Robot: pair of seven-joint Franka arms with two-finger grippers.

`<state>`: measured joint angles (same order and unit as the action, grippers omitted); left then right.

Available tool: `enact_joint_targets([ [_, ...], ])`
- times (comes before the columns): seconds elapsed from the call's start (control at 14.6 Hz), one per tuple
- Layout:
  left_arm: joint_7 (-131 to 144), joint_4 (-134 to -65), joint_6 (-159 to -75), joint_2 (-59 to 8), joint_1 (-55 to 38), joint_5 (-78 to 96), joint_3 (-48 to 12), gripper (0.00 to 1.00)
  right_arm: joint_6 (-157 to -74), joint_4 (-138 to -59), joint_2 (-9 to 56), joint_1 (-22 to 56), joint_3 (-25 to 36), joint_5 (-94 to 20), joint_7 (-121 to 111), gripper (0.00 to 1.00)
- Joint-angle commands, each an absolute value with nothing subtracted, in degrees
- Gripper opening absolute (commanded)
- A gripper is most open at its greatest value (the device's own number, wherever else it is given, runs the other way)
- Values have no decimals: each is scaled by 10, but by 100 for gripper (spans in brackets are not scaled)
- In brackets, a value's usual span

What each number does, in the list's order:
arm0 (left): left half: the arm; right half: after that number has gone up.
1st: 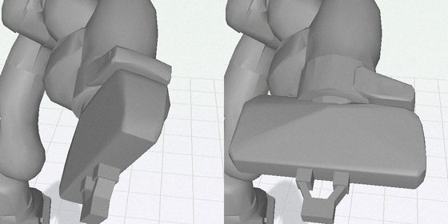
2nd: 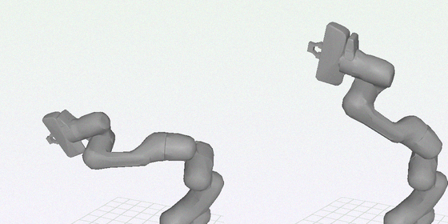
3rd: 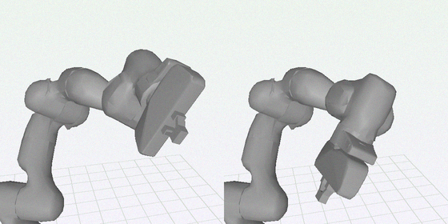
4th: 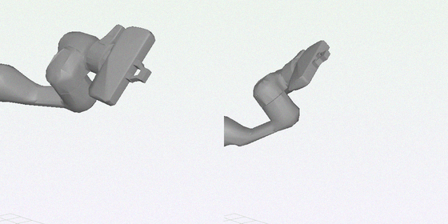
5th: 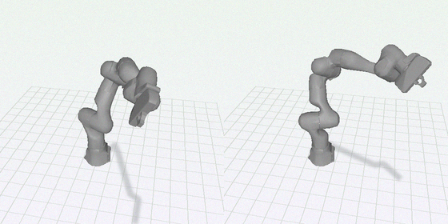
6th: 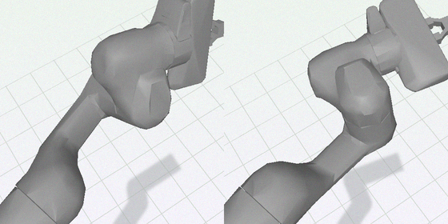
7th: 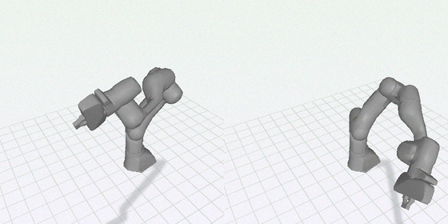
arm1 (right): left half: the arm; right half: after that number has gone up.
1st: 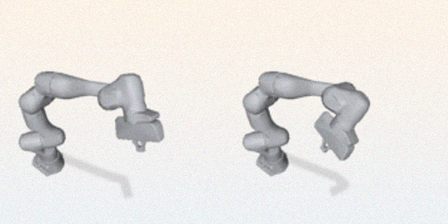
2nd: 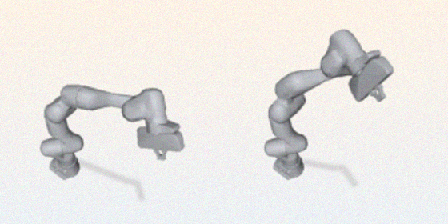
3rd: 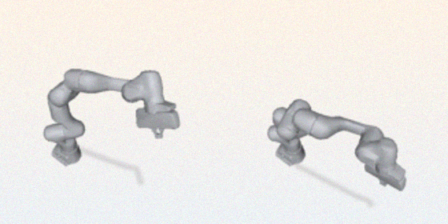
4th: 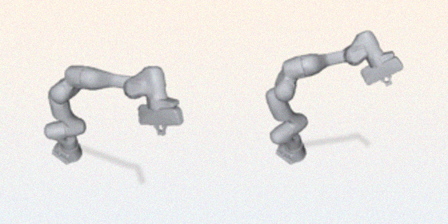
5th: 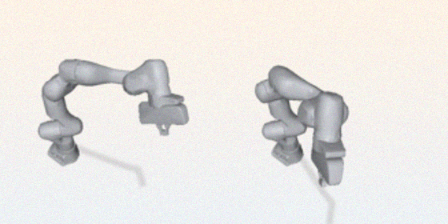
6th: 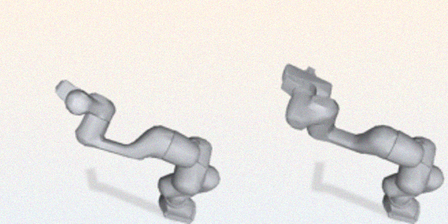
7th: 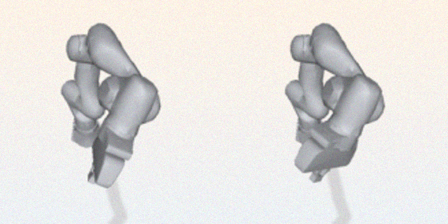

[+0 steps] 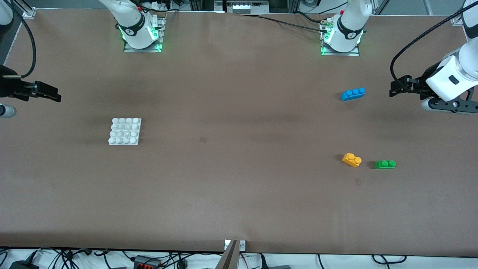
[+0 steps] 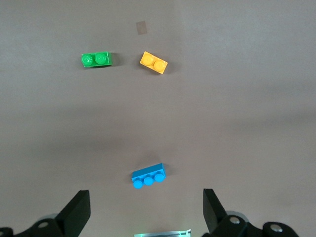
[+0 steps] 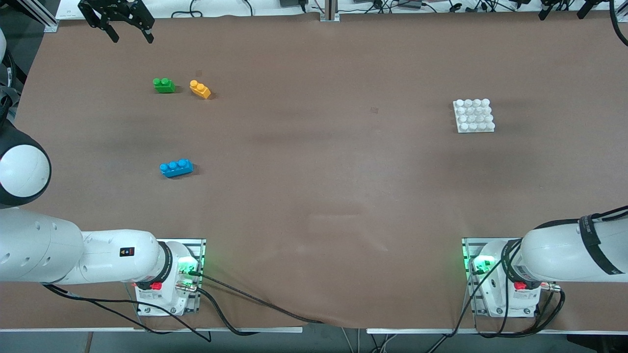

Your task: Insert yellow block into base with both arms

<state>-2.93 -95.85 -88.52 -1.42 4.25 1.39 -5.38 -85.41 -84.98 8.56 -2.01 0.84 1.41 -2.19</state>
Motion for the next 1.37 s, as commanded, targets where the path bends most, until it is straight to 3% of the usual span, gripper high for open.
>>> enact_joint_targets([
  [0.0, -46, -943, -873, -22, 44, 17, -52, 100, -835, -835, 91, -17, 7, 21, -18, 100],
  [0.55, -47, -943, -872, -22, 46, 17, -52, 100, -832, -837, 106, -15, 6, 20, -23, 100],
  [0.89, -47, -943, -872, -22, 46, 17, -52, 100, -850, -892, 137, 9, 6, 19, -12, 100],
  [1.3, -47, -943, -870, -22, 47, 17, -51, 100, -1059, -1060, 137, -12, 11, -8, -11, 100],
])
